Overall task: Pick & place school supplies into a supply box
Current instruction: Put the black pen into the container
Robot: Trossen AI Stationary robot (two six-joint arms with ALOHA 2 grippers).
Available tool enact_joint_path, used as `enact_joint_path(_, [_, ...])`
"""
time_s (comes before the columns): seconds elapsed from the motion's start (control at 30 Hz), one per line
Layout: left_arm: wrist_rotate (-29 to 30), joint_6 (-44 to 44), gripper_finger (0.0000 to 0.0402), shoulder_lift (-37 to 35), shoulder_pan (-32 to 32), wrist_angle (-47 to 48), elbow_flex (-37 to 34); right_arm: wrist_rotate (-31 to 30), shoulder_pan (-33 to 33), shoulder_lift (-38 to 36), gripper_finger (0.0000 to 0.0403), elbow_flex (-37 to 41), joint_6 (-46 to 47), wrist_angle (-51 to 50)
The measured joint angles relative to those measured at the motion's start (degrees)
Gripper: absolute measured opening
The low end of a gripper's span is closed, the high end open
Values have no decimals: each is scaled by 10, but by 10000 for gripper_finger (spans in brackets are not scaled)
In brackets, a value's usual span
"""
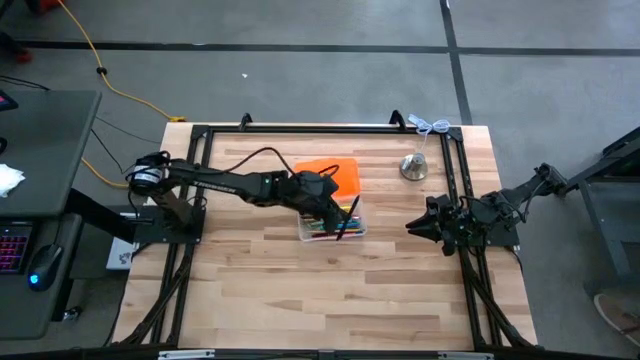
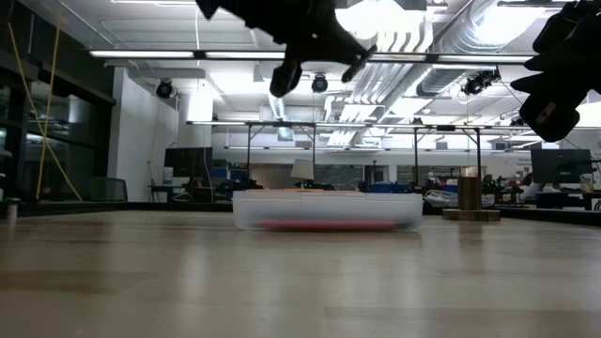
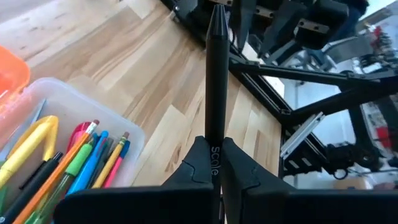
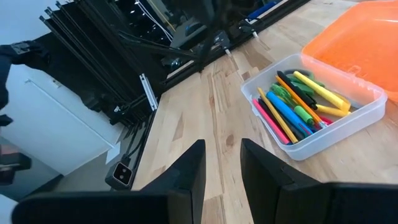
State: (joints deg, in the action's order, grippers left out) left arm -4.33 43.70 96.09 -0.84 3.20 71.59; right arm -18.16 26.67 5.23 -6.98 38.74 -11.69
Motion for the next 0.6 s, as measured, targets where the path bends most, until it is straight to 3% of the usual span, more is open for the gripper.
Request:
enact_joint_path(0.4, [-139,-61,34,0,100,12,-52,-38,0,0,78,0,-2,0])
enact_joint_path(0.6, [-160,-105,40,0,140,98,-55,-68,0,0,78,0,-3,-6])
